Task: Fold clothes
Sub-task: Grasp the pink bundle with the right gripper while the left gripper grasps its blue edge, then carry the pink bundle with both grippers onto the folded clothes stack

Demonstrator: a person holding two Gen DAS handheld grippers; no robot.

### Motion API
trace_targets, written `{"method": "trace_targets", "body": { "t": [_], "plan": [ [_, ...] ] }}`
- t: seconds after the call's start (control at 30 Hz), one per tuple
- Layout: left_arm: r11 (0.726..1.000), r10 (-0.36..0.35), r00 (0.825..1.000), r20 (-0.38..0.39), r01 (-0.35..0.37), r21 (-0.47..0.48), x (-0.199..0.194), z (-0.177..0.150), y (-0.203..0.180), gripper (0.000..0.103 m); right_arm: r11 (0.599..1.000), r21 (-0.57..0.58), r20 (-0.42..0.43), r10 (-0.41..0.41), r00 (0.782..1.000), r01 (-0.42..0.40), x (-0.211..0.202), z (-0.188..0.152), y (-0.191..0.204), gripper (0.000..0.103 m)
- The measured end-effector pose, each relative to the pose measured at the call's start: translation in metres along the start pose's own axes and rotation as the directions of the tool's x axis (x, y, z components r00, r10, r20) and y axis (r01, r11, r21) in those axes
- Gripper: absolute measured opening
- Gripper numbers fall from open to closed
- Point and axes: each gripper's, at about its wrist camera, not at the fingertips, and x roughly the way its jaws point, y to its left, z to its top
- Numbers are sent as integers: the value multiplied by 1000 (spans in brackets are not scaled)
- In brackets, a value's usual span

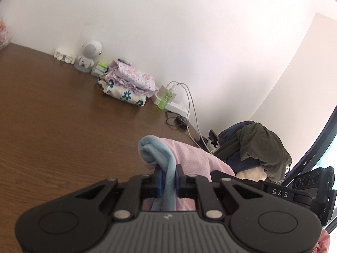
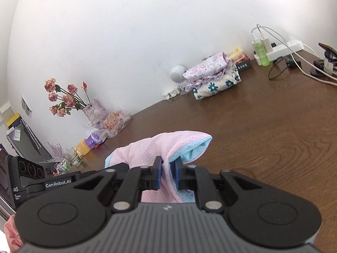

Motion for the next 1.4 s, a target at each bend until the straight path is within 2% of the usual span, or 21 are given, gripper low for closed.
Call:
{"method": "trace_targets", "body": {
  "t": [0.23, 0.4, 0.53, 0.7, 0.83, 0.97, 1.23, 1.3, 1.33, 1.4],
  "plan": [
    [992, 52, 998, 29, -55, 113, 37, 76, -16, 10, 996, -85, 31, 0, 1000, 3, 39, 74, 4, 11],
    [988, 71, 994, 83, -82, 135, 92, 139, -20, 10, 994, -112, 71, -8, 997, 16, 85, 139, -2, 11],
    [985, 97, 989, 110, -111, 133, 138, 191, -7, 10, 991, -128, 97, -15, 995, 27, 125, 193, -9, 11],
    [987, 129, 988, 86, -136, 90, 209, 243, 31, 10, 996, -86, 59, -29, 998, 34, 197, 243, -42, 11],
    [985, 165, 986, 29, -166, 49, 264, 257, 67, 10, 997, -52, 21, -55, 998, 56, 250, 262, -73, 11],
    [983, 185, 983, -8, -185, 13, 303, 261, 96, 10, 998, -7, -13, -62, 998, 62, 286, 261, -102, 11],
    [985, 170, 985, -30, -170, -15, 328, 257, 117, 11, 994, 35, -24, -104, 994, 105, 320, 259, -137, 12],
    [982, 185, 982, -24, -186, -38, 331, 255, 125, 15, 993, 33, -25, -116, 993, 117, 324, 257, -141, 14],
    [980, 191, 981, -19, -191, -56, 331, 254, 128, 21, 992, 30, -24, -121, 992, 122, 326, 256, -143, 15],
    [979, 193, 981, -5, -193, -68, 329, 251, 131, 31, 991, 14, -10, -131, 991, 131, 326, 253, -144, 28]
  ]
}}
